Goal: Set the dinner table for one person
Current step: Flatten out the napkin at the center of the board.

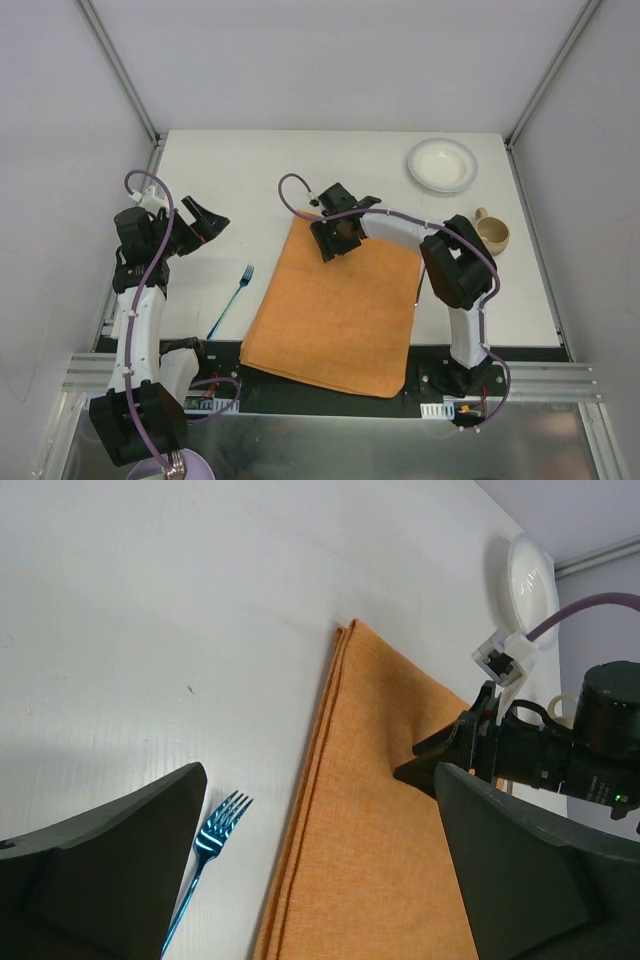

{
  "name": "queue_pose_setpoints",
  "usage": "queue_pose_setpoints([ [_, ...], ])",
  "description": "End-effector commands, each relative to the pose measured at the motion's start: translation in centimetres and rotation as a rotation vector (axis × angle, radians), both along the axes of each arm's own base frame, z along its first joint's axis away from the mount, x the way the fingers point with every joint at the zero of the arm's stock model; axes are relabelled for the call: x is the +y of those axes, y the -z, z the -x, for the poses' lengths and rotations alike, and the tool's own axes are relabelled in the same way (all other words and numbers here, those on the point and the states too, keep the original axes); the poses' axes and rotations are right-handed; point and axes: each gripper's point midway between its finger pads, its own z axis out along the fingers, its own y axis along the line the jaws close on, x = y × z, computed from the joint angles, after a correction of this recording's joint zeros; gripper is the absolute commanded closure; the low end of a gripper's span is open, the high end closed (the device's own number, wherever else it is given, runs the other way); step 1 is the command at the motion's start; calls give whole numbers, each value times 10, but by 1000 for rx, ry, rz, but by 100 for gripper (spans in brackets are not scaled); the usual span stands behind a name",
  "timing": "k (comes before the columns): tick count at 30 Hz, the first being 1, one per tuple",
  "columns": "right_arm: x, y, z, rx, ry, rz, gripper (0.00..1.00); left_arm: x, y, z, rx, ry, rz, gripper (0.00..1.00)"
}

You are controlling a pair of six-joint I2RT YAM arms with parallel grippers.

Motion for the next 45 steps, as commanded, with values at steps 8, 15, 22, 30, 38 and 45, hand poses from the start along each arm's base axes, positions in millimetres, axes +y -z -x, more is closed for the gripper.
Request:
queue_pose_setpoints([
  [8,4,-70,8,-68,8,-65,41,-2,-7,-4,-40,16,-3,1],
  [15,36,-103,-35,-149,58,-123,41,-3,-7,-3,-41,17,5,1],
  [22,62,-93,-55,-110,146,-153,41,-5,-6,-2,-42,29,12,1],
  [30,92,-61,-88,-129,184,-144,40,-6,-12,-2,-58,38,14,1],
  [38,81,-43,-99,-200,188,-72,39,-8,-11,0,-58,41,19,1],
  [45,76,-36,-97,-197,186,-40,39,-7,-10,-1,-53,38,19,1],
])
